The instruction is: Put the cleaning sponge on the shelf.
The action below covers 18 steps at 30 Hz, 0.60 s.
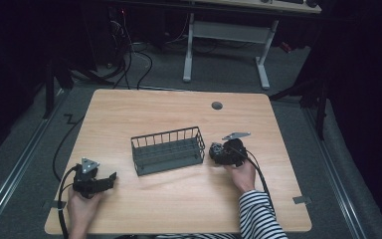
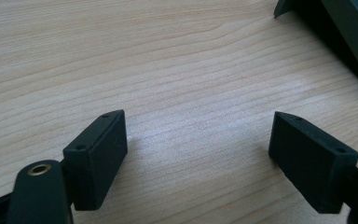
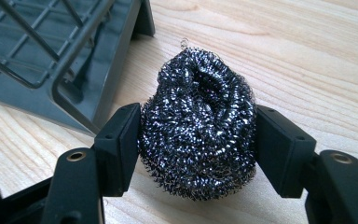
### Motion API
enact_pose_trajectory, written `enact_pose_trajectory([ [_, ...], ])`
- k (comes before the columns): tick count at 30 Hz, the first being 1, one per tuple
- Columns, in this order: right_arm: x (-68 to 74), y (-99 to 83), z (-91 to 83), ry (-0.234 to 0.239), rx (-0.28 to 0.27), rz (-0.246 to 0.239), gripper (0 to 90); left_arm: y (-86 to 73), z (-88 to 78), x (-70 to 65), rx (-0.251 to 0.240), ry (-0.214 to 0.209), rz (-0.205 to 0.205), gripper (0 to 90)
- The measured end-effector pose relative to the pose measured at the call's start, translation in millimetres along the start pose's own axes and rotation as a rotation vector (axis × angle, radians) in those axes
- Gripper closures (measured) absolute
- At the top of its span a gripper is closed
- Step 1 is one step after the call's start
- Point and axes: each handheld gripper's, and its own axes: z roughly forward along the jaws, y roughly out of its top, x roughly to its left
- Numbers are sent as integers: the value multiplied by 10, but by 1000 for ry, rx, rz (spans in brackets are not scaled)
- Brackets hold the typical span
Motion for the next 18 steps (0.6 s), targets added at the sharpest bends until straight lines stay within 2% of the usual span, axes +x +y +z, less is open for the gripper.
enact_pose_trajectory([
  [10,-39,17,-178,17,-39,7,376,2,2,1,1,-4,-2,191],
  [18,-72,47,-455,48,-126,33,382,3,4,-1,2,-4,-2,187],
])
